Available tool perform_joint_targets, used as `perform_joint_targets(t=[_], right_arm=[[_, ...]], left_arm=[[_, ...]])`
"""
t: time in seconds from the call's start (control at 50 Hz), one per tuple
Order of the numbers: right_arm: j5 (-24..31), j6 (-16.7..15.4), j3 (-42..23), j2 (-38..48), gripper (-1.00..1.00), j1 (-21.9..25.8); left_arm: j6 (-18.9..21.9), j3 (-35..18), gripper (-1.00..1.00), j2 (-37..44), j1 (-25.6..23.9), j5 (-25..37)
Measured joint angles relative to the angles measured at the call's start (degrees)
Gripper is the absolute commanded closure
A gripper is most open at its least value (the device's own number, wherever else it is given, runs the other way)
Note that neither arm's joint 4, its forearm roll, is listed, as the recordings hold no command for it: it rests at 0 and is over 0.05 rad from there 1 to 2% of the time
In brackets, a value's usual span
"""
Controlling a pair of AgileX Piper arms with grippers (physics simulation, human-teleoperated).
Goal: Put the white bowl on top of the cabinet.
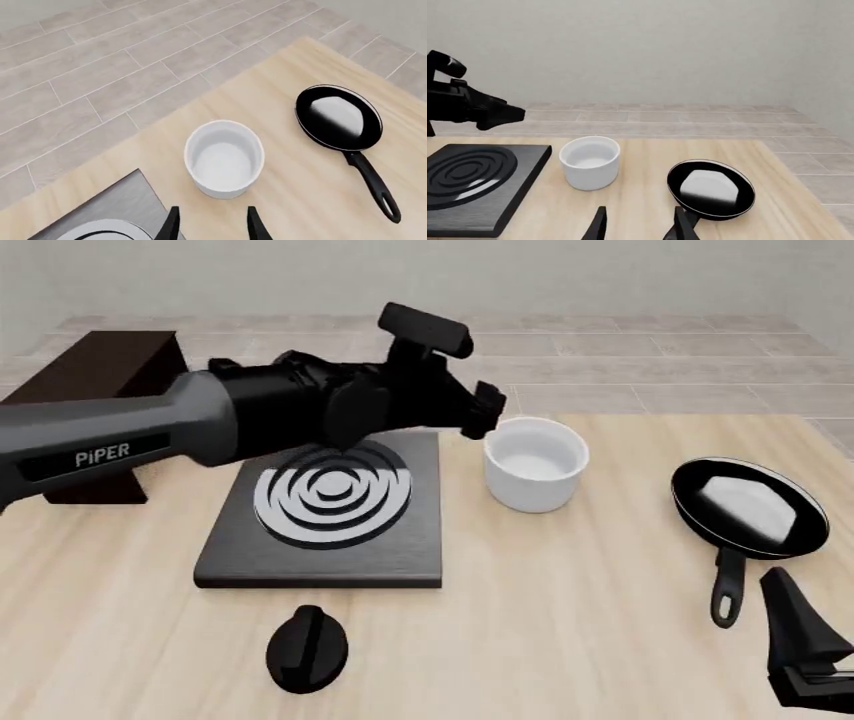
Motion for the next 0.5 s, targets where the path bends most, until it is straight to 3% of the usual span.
perform_joint_targets(t=[0.5], right_arm=[[0.0, 0.0, 0.0, 0.0, -1.00, 0.0]], left_arm=[[0.1, -23.8, -1.00, 11.3, -4.9, 19.8]])
